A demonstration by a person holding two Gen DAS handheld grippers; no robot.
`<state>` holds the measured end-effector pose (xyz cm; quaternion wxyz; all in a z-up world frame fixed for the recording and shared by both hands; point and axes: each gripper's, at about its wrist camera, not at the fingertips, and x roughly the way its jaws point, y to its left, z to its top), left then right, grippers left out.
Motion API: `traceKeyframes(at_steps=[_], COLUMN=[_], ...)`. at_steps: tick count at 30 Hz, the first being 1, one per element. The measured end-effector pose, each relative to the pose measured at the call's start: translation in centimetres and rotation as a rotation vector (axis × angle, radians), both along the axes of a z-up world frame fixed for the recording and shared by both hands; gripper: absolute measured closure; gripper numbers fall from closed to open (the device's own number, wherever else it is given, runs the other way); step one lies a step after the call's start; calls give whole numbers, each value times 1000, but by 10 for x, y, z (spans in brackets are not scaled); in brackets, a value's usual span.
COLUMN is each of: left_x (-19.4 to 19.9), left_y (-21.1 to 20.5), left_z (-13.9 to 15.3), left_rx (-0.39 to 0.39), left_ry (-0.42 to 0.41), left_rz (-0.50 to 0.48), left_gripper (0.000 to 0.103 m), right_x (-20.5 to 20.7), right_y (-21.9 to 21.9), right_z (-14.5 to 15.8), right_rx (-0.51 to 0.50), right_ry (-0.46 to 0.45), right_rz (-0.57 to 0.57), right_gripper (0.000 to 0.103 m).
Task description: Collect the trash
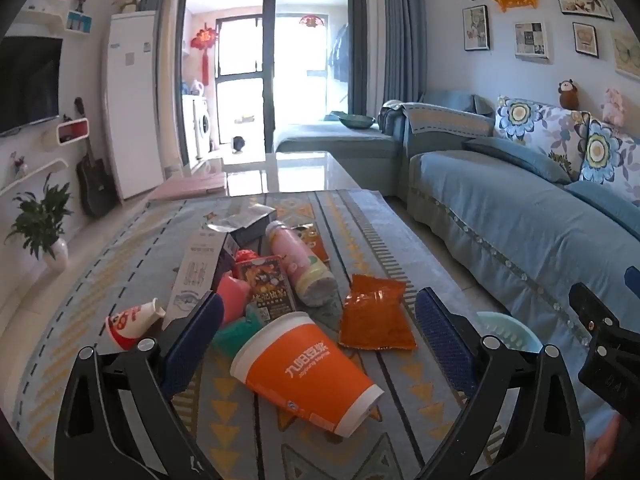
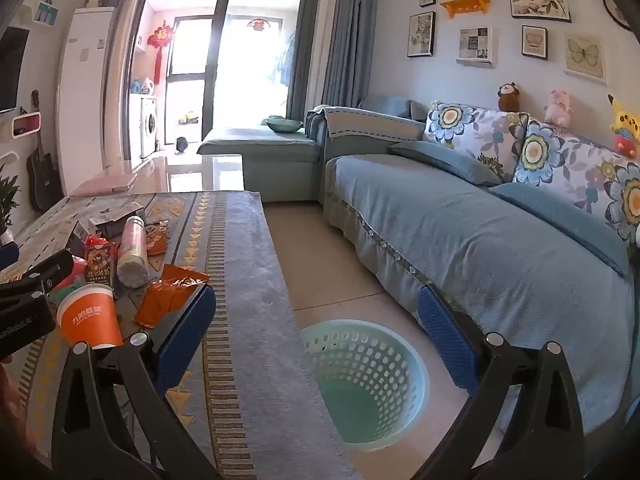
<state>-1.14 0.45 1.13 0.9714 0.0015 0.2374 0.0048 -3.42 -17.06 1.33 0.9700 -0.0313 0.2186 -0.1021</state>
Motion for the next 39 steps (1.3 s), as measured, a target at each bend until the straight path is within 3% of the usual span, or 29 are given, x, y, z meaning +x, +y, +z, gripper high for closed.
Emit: traceKeyframes(at_steps=[11, 39], left_x=[-2, -4], left_y=[-4, -3], left_z=[-1, -4], left_rx=[17, 27], left_ry=[-4, -17], left_rz=[-9, 6], left_gripper=[10, 9], right_x=[4, 8], right_y=[-13, -19], right_z=[-2, -3], right_rx=[62, 104], right_ry=[23, 40], right_rz=[-6, -13], right_gripper=[7, 7])
